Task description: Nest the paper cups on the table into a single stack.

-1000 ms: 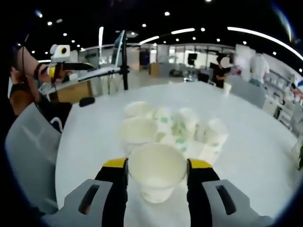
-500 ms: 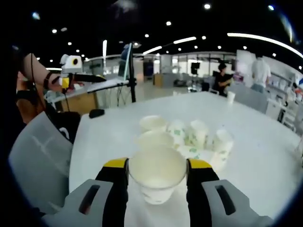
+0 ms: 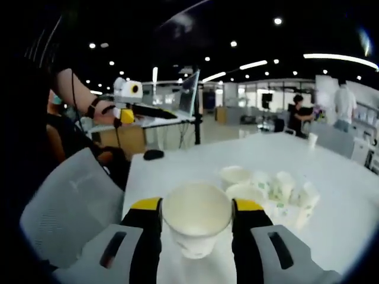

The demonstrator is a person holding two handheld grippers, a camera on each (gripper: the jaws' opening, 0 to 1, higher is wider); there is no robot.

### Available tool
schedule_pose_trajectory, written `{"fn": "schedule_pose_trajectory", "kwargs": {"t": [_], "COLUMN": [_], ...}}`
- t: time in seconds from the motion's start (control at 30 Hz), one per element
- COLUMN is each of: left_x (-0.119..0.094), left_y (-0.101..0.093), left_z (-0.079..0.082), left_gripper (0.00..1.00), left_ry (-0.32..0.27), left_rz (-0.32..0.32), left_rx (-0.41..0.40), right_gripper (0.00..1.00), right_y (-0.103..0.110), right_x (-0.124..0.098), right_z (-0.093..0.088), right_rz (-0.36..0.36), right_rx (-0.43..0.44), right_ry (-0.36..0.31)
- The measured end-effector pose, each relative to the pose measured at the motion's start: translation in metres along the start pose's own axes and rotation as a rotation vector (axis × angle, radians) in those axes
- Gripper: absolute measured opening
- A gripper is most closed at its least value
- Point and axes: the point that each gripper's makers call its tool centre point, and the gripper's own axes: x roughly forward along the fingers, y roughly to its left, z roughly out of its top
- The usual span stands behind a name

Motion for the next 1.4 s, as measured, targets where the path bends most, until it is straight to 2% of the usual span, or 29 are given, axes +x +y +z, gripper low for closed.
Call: {"fn": "schedule_pose_trajectory", "kwargs": {"t": [0.63,0.97,1.4], "left_x": [-0.003,-0.005,-0.005], "left_y": [-0.003,-0.005,-0.01], "left_z": [-0.003,-0.003,-0.004], "left_gripper": [1.0,1.0,1.0], "left_ry": [0.008,0.009,0.019], "left_rz": [-0.002,-0.004,-0.005], "left_rx": [0.006,0.005,0.007], "right_gripper": [0.41,0.4,0.4], "right_y": [0.031,0.048,0.054], "right_x": [0.01,0.015,0.024], "right_z": [-0.003,-0.018,-0.039], "right_rz": [0.079,0.128,0.146], "right_rx": [-0.004,-0.021,-0.024], "right_ry": [-0.007,0.024,0.049]}}
